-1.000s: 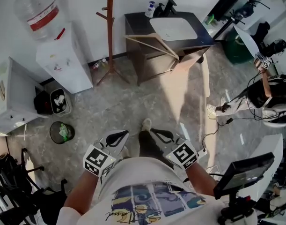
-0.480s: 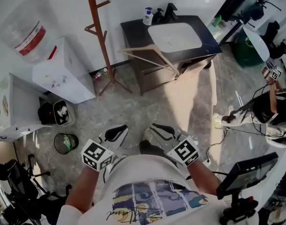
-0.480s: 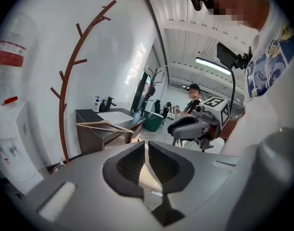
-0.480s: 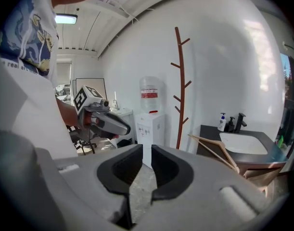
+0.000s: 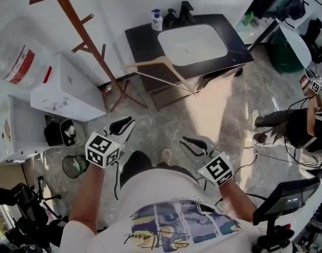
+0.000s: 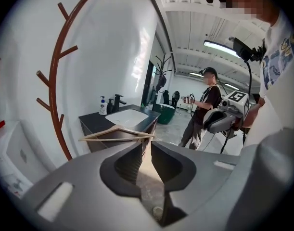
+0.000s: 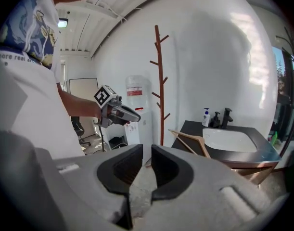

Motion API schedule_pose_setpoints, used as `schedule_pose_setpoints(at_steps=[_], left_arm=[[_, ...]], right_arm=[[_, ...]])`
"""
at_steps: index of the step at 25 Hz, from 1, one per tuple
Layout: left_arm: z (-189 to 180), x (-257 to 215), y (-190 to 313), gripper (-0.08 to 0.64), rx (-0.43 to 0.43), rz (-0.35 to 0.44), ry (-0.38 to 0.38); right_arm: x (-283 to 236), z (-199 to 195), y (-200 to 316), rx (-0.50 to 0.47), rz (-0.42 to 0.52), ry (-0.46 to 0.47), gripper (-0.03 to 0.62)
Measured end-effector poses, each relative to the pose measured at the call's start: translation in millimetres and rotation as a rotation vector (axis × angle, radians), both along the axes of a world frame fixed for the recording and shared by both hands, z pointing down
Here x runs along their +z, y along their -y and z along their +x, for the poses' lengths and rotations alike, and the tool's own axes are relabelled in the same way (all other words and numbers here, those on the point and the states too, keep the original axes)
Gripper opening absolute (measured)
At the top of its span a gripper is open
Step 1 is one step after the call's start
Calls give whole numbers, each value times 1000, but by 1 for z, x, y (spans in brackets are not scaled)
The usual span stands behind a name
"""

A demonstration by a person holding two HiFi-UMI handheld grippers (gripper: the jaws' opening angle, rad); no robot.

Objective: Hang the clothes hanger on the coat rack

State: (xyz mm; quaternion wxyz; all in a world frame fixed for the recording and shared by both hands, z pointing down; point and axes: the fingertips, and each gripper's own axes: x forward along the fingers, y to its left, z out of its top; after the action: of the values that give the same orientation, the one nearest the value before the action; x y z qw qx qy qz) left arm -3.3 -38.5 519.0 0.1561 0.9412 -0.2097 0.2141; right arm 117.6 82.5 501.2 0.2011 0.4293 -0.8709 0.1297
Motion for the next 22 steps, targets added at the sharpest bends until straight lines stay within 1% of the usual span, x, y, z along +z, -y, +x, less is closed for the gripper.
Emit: schedule_pose_setpoints(at_steps=[3,6,9,11,14,16,19,20,22], left_arm=[[5,11,41,61,-8,19,61],[10,28,86,63,-9,43,126],[15,45,128,76,-8,48,167],[18,56,156,89,-23,23,166],[16,72,199,107,-83,-53,133],[16,83,222,123,-96,-90,126],[20,98,253,161,-51,-81,172],[23,104,262,167,-26,-70,196],[29,118,275,206,36,-49,252]], right_arm=[[6,15,13,38,-14,15,57],[13,22,28,79,-30,26,57],[17,25,46,119,-48,31,57],[14,29,62,146,-49,32,55],[10,32,88,176,-48,25,55],[9,33,103,191,-58,19,55],[15,29,124,195,-82,16,55],[18,27,131,194,-92,15,55],[23,21,141,198,-114,14,55]])
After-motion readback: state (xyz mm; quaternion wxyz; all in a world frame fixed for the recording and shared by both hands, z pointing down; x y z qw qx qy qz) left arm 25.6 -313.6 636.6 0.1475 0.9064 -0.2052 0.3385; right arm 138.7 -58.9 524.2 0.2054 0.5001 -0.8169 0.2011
